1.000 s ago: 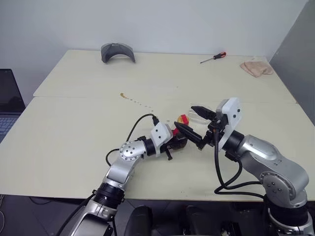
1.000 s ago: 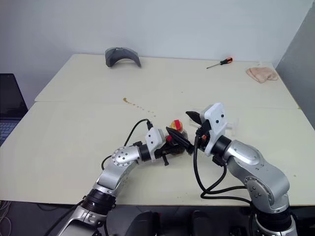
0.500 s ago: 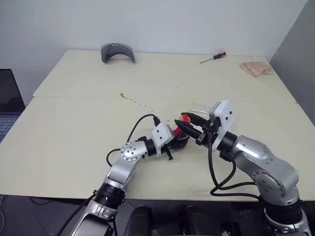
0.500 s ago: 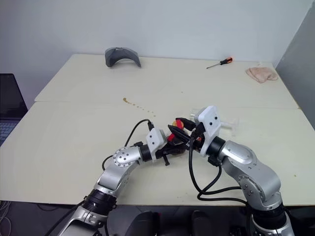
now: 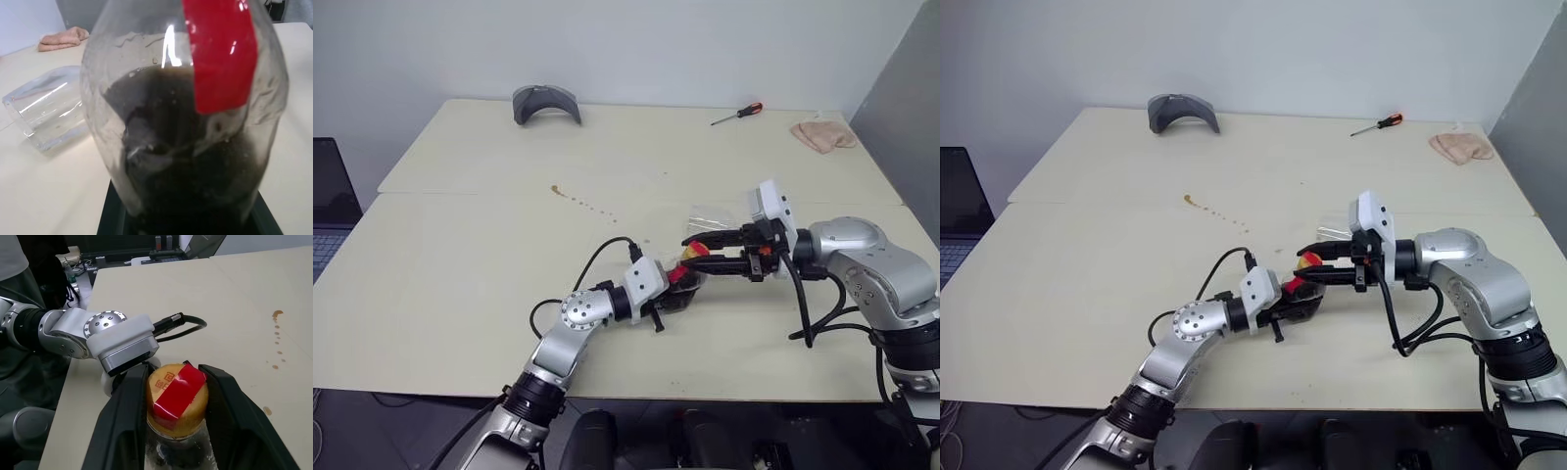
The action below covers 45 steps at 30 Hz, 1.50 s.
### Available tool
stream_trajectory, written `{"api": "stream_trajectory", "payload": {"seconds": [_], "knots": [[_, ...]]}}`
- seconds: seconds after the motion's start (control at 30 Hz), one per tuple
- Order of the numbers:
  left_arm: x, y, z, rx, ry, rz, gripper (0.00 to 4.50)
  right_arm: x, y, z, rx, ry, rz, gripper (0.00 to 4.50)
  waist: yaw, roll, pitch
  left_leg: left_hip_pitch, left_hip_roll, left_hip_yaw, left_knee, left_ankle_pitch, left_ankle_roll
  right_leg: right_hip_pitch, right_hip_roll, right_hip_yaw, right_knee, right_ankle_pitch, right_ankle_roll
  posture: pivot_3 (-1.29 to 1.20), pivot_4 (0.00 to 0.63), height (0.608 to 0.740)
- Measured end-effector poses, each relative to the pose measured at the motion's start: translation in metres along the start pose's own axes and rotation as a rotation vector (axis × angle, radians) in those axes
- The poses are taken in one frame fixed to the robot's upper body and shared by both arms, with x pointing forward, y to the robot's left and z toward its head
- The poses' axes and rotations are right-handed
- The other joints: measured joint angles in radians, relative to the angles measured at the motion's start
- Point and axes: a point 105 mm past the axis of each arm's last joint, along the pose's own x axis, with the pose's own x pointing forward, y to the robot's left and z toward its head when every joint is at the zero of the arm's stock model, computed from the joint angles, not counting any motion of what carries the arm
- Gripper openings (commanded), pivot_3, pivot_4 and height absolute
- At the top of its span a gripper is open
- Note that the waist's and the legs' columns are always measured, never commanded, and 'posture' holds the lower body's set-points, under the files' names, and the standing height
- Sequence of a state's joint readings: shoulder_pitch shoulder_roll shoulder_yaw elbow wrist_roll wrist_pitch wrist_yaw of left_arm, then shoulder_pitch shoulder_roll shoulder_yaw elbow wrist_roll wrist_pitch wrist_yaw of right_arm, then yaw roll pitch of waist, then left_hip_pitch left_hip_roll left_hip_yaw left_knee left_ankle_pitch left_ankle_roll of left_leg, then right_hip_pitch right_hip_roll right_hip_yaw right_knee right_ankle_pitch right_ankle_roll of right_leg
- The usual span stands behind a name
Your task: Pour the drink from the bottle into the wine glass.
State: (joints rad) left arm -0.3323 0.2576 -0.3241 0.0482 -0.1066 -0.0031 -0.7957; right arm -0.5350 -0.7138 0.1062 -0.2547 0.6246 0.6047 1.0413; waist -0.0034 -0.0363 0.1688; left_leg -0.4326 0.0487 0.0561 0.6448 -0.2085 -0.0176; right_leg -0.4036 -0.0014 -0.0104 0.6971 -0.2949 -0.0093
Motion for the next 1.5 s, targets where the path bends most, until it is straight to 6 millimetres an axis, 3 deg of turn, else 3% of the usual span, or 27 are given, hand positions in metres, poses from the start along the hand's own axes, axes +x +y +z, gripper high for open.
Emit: {"api": "stream_trajectory", "payload": {"seconds": [0.1,0.17,0.3,0.4,0.67,0.83,1.0,1.2,1.37,1.5], "knots": [[-0.004,0.003,0.001,0.006,-0.006,0.016,0.75,-0.004,0.009,-0.012,0.086,-0.041,-0.107,3.73,0.002,0.0,0.0,0.0,-0.001,0.001,0.0,0.0,0.0,0.0,-0.002,0.0,0.0,0.0,0.0,0.0,0.15,0.74],[-0.004,0.003,0.002,0.007,-0.011,0.016,0.74,-0.002,0.015,-0.01,0.109,-0.082,-0.16,4.42,0.002,0.0,0.0,0.0,-0.001,0.001,0.001,0.0,0.0,0.0,-0.002,0.001,0.0,0.0,0.0,0.0,0.15,0.74],[-0.003,0.003,0.004,0.014,-0.022,0.014,0.74,0.004,0.023,0.02,0.09,-0.253,-0.326,4.44,-0.004,0.001,0.0,0.0,0.0,0.001,0.0,0.0,0.0,0.0,-0.001,0.001,0.001,0.0,0.001,0.0,0.15,0.74],[-0.001,0.003,0.006,0.019,-0.029,0.01,0.74,0.01,0.02,0.027,0.105,-0.31,-0.404,4.44,-0.004,0.001,0.0,0.0,-0.001,0.001,0.0,0.0,0.0,0.0,-0.001,0.001,0.001,0.0,0.001,0.0,0.15,0.74],[0.001,0.005,0.002,0.013,-0.017,-0.004,0.74,0.007,0.004,0.015,0.049,-0.234,-0.49,4.44,-0.001,0.001,0.0,0.0,-0.002,0.001,0.0,0.0,0.0,0.0,-0.001,0.001,0.0,0.0,0.001,0.0,0.15,0.74],[0.001,0.006,0.003,0.024,-0.025,-0.005,0.74,-0.027,-0.01,0.001,0.025,-0.152,-0.595,4.44,0.001,0.001,0.0,0.0,-0.002,0.002,0.0,0.0,0.0,0.0,-0.001,0.001,0.0,0.0,0.001,0.0,0.15,0.74],[0.001,0.005,0.004,0.027,-0.03,-0.005,0.74,-0.039,-0.003,-0.008,0.053,-0.097,-0.555,4.44,-0.002,0.001,0.0,0.0,-0.001,0.001,0.0,0.0,0.0,0.0,-0.001,0.001,0.0,0.0,0.001,0.0,0.15,0.74],[0.003,0.005,0.006,0.028,-0.036,-0.005,0.74,-0.016,0.035,0.015,0.061,-0.148,-0.343,4.44,-0.003,0.001,0.0,0.0,-0.001,0.001,0.0,0.0,0.0,0.0,0.0,0.001,0.0,-0.002,0.005,0.0,0.15,0.74],[0.004,0.006,0.007,0.032,-0.041,-0.006,0.74,0.005,0.034,0.023,0.045,-0.181,-0.344,4.44,-0.003,0.001,0.0,0.0,-0.001,0.001,0.0,0.0,0.0,0.0,0.0,0.001,0.0,-0.003,0.005,0.0,0.15,0.74],[0.004,0.006,0.007,0.032,-0.042,-0.006,0.74,0.01,0.02,0.018,0.016,-0.177,-0.429,4.44,-0.001,0.001,0.0,0.0,-0.001,0.001,0.0,0.0,0.0,0.0,0.0,0.001,0.0,-0.003,0.005,0.0,0.15,0.74]]}}
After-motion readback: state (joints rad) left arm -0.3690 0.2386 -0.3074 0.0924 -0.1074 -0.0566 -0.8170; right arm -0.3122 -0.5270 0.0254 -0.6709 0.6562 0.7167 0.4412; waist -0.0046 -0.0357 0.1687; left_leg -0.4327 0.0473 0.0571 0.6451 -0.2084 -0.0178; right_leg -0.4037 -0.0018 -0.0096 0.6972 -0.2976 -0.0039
